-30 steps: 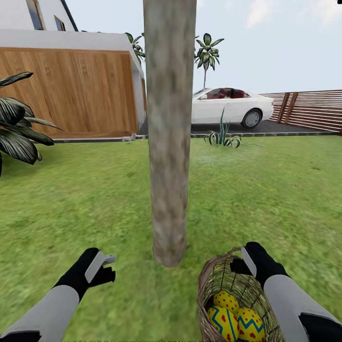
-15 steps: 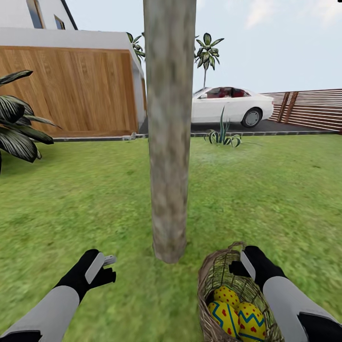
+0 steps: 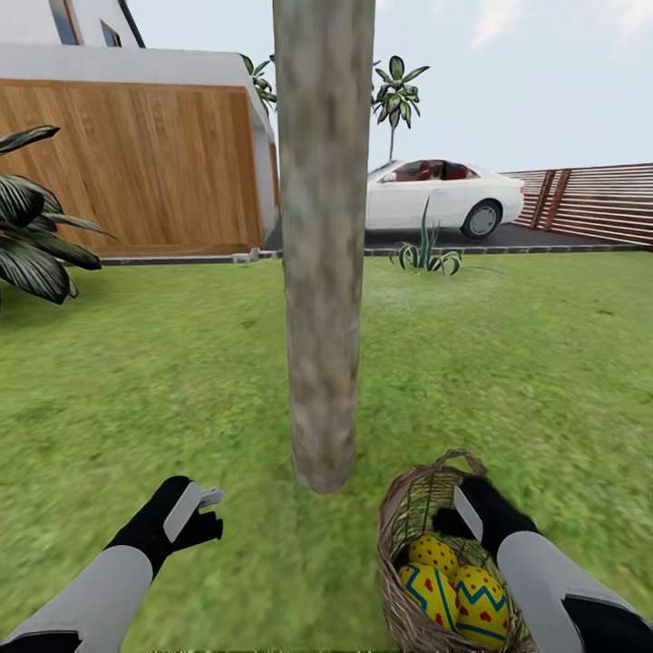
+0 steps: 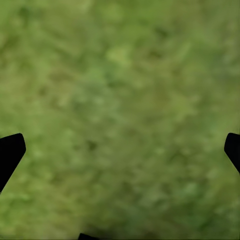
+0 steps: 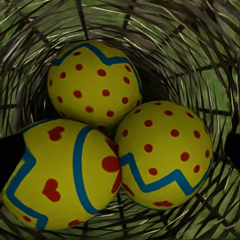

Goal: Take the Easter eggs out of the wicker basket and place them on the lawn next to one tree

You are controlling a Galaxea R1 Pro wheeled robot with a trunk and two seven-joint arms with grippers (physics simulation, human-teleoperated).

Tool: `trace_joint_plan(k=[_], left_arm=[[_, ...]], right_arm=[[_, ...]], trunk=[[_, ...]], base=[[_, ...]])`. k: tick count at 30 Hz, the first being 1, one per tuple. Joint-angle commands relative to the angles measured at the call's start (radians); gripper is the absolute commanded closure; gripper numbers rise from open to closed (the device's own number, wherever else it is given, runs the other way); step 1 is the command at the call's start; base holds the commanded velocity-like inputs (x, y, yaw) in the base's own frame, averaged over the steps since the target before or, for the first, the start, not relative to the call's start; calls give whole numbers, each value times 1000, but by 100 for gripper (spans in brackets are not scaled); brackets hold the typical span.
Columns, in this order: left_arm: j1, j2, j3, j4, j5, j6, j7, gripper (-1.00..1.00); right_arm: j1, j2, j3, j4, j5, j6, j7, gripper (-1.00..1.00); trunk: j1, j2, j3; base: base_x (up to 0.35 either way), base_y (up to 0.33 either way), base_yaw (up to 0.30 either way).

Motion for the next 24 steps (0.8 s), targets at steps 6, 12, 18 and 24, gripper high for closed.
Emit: trace_joint_plan(k=[6,12,18,24], left_arm=[[0,0,1,-2,22,2,9,-100],[0,3,3,-2,25,-27,11,-100],[0,2,1,31,21,-59,11,-100],[0,2,1,35,20,-60,11,-100]], right_arm=[[0,9,-4,23,-2,4,-1,-100],[0,26,-5,33,-2,4,3,-100],[0,27,-5,32,-1,4,3,-100],[0,24,-5,32,0,3,3,-100]], trunk=[[1,-1,-9],[1,-1,-9],[1,-1,-9],[1,-1,-9]], base=[[0,0,0],[0,0,0],[0,108,0],[0,31,0]])
